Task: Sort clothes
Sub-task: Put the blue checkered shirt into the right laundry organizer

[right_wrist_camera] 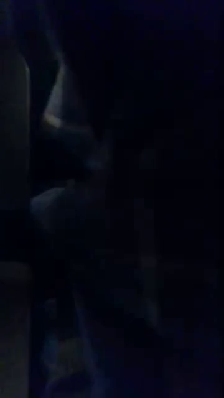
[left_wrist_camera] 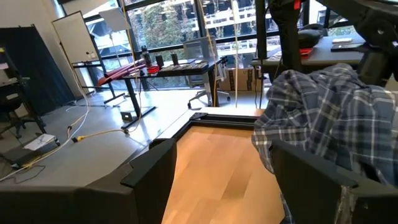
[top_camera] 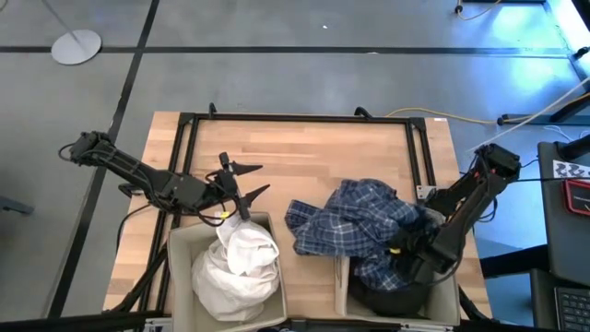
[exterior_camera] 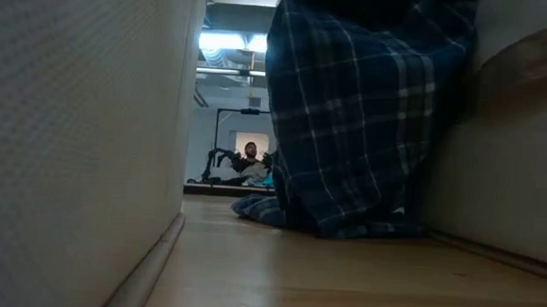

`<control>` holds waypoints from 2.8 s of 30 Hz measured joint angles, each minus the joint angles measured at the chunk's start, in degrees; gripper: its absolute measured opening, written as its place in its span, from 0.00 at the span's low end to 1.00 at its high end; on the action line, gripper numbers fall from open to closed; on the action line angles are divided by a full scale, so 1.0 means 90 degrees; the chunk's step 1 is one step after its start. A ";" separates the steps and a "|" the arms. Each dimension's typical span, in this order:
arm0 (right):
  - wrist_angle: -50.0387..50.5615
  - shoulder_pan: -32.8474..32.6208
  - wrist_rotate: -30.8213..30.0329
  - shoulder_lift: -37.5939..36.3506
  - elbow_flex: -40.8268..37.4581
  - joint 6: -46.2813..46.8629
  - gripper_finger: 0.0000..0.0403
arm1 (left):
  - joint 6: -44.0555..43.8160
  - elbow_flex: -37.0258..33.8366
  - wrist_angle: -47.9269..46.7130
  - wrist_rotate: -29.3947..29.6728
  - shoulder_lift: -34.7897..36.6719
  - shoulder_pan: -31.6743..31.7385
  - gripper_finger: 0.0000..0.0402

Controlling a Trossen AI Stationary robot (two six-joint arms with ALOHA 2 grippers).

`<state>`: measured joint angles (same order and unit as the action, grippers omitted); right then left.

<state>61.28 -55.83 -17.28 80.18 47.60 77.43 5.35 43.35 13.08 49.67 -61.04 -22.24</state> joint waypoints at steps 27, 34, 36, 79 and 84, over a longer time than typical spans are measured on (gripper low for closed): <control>0.2169 0.0005 0.1096 0.0033 0.2636 0.0291 0.46 | -0.0101 0.0000 0.0001 0.0000 -0.0080 0.0155 0.63; 0.2848 0.0005 0.0346 0.0024 0.3924 0.0168 0.46 | -0.0069 0.0001 -0.0002 0.0000 -0.0080 0.0155 0.63; 0.2857 0.0007 -0.0053 0.0024 0.4139 0.0016 0.46 | -0.0070 0.0000 -0.0002 0.0000 -0.0080 0.0155 0.63; -0.1724 0.2646 0.1392 0.0049 0.4414 -0.5214 0.46 | -0.0032 0.0000 -0.0022 0.0000 -0.0078 0.0155 0.63; -0.0811 0.2717 0.1715 0.0049 0.4417 -0.4886 0.46 | -0.0012 0.0000 -0.0025 0.0000 -0.0078 0.0155 0.63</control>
<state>53.98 -31.38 -1.84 80.62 87.35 33.45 5.25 43.35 12.86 49.67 -61.73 -20.84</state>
